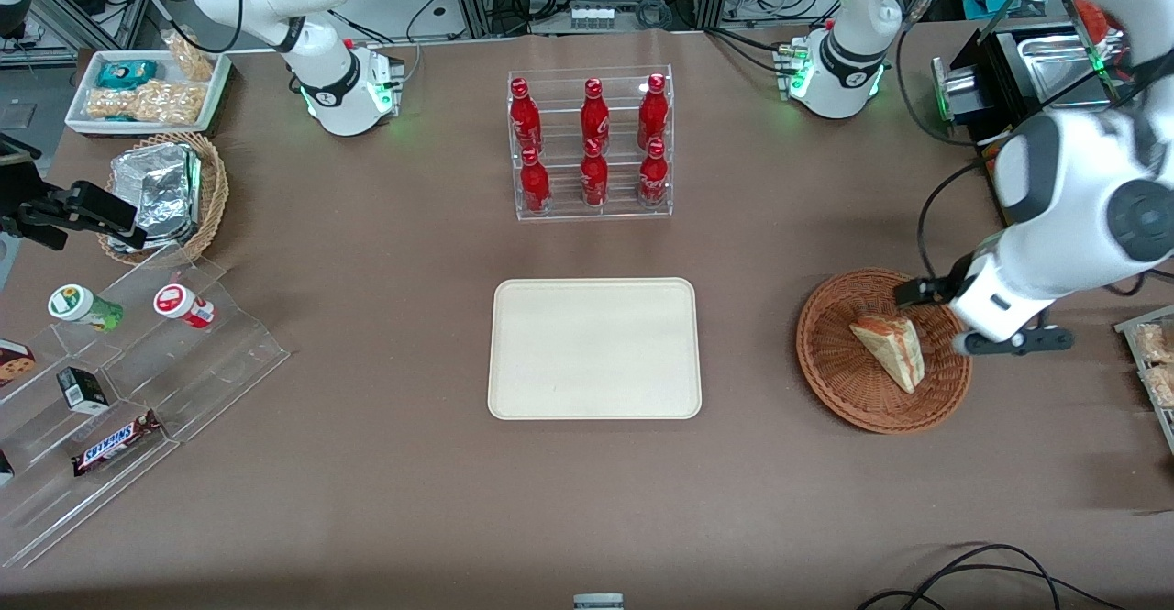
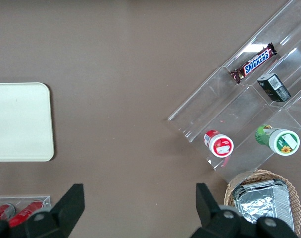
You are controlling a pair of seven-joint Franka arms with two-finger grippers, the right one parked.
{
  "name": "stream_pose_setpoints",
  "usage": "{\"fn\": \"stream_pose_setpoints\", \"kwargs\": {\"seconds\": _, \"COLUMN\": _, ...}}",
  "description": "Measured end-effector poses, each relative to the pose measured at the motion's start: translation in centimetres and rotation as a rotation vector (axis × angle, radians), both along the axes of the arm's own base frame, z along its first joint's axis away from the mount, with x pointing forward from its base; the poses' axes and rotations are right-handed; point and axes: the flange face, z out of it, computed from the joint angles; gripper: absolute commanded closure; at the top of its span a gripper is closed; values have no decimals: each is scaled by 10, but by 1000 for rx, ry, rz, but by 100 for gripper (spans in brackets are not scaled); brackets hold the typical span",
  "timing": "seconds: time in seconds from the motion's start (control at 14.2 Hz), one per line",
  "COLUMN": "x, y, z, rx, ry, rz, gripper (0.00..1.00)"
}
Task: Place sandwich from basket to tray
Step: 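Lower the open left gripper over the sandwich in the wicker basket, then close the left gripper on the wrapped sandwich and lift it, then carry the held sandwich over to the cream tray and lower it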
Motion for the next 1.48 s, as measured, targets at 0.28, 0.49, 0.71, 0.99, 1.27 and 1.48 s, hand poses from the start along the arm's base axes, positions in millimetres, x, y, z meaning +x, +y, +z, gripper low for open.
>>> {"fn": "stream_pose_setpoints", "kwargs": {"seconds": 0.28, "x": -11, "y": 4, "z": -68, "rx": 29, "ry": 12, "rz": 259, "gripper": 0}}
{"fn": "stream_pose_setpoints", "kwargs": {"seconds": 0.49, "x": -7, "y": 12, "z": -88, "rx": 55, "ry": 10, "rz": 479, "gripper": 2}}
{"fn": "stream_pose_setpoints", "kwargs": {"seconds": 0.71, "x": -2, "y": 12, "z": -109, "rx": 68, "ry": -5, "rz": 658, "gripper": 91}}
{"fn": "stream_pose_setpoints", "kwargs": {"seconds": 0.99, "x": -1, "y": 12, "z": -123, "rx": 78, "ry": 4, "rz": 707, "gripper": 99}}
{"fn": "stream_pose_setpoints", "kwargs": {"seconds": 1.27, "x": 11, "y": 11, "z": -87, "rx": 129, "ry": 50, "rz": 678, "gripper": 98}}
{"fn": "stream_pose_setpoints", "kwargs": {"seconds": 1.48, "x": 21, "y": -16, "z": -58, "rx": 108, "ry": 40, "rz": 604, "gripper": 98}}
